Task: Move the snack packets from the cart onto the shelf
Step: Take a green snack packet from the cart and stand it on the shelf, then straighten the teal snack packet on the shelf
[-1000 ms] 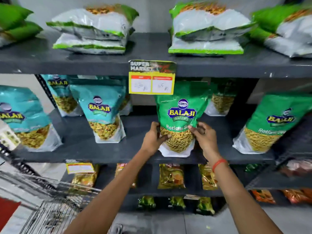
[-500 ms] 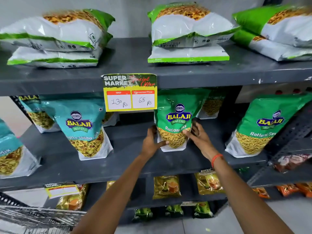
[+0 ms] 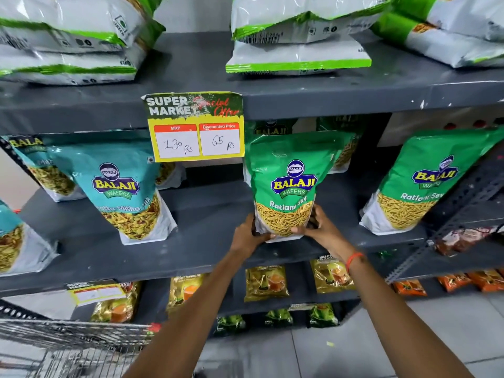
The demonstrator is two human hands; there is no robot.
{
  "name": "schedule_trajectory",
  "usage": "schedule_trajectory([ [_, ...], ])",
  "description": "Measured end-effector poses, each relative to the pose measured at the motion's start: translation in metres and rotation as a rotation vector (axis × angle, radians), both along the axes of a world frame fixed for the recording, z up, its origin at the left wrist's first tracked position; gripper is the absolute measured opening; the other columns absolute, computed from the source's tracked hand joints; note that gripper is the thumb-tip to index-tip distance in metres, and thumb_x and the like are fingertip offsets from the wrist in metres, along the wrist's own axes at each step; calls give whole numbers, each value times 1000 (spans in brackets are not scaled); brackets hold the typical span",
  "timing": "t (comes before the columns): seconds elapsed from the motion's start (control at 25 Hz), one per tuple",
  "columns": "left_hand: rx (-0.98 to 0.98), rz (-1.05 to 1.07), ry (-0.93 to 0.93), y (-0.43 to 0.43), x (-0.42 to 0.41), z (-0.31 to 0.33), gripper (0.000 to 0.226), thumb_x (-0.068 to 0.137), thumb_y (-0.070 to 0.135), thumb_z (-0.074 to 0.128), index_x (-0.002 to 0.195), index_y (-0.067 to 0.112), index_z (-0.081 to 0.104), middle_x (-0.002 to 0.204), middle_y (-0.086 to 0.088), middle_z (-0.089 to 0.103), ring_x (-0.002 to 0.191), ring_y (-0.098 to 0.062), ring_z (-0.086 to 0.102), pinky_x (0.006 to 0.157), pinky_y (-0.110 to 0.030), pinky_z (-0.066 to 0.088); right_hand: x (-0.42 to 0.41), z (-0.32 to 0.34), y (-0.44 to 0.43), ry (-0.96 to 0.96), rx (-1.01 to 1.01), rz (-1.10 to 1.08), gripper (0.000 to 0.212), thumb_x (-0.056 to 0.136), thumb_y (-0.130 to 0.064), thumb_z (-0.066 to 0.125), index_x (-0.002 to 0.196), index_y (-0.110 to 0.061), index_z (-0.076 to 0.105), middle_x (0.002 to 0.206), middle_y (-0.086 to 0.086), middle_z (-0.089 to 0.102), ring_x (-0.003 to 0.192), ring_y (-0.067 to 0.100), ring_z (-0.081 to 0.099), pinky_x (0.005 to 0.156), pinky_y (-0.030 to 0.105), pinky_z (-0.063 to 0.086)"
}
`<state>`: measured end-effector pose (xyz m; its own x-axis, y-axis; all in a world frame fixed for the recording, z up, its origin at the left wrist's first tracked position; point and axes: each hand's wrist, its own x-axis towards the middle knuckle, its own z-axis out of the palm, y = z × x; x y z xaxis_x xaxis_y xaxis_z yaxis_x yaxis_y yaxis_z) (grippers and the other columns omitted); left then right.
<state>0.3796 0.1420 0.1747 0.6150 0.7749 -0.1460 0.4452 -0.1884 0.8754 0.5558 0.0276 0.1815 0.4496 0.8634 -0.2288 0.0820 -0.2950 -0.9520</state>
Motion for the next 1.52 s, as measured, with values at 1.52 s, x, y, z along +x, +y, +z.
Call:
schedule_trajectory([
  [1.52, -57, 207, -114, 136, -295, -37, 70, 69, 32, 78, 128, 17, 43, 132, -3, 56, 123, -18, 50, 100, -31, 40, -279, -36, 164, -112, 70, 249, 96, 56, -49, 82, 136, -36, 30, 145, -3, 44, 134, 15, 41, 110, 43, 39],
])
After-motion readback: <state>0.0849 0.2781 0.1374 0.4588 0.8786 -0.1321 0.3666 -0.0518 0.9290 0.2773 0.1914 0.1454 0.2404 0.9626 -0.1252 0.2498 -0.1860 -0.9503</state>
